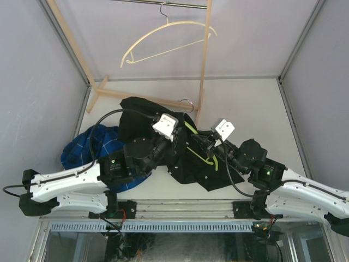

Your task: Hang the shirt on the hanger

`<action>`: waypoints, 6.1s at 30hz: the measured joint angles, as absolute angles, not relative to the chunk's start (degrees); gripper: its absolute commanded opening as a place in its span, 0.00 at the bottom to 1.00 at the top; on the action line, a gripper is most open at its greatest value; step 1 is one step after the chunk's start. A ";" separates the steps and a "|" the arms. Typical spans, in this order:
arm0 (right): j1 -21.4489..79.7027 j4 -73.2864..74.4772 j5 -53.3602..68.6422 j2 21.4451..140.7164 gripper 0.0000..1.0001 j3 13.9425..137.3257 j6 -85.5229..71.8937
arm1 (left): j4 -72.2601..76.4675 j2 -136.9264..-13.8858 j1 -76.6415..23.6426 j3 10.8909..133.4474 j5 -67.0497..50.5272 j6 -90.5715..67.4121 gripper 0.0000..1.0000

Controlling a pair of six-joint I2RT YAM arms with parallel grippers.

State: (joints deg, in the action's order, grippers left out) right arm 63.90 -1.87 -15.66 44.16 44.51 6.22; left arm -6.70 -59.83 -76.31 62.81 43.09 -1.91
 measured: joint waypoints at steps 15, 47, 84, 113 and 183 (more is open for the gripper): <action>64.16 -6.81 -16.01 47.27 0.00 44.51 4.54 | -4.60 -58.13 -75.96 67.00 27.40 1.65 0.00; 58.89 -15.18 -18.55 37.21 0.00 36.21 -1.06 | -10.74 -58.65 -77.56 68.62 11.46 -0.45 0.76; 57.45 7.25 8.67 26.00 0.00 37.54 -0.95 | -46.83 -49.25 -76.90 83.94 20.03 27.68 0.81; 57.34 9.72 16.88 28.60 0.00 39.20 -0.82 | -49.87 -52.14 -76.07 81.32 6.42 27.42 0.00; 57.36 11.20 20.58 28.99 0.00 39.94 1.58 | -42.65 -44.97 -65.47 69.73 -8.97 11.94 0.63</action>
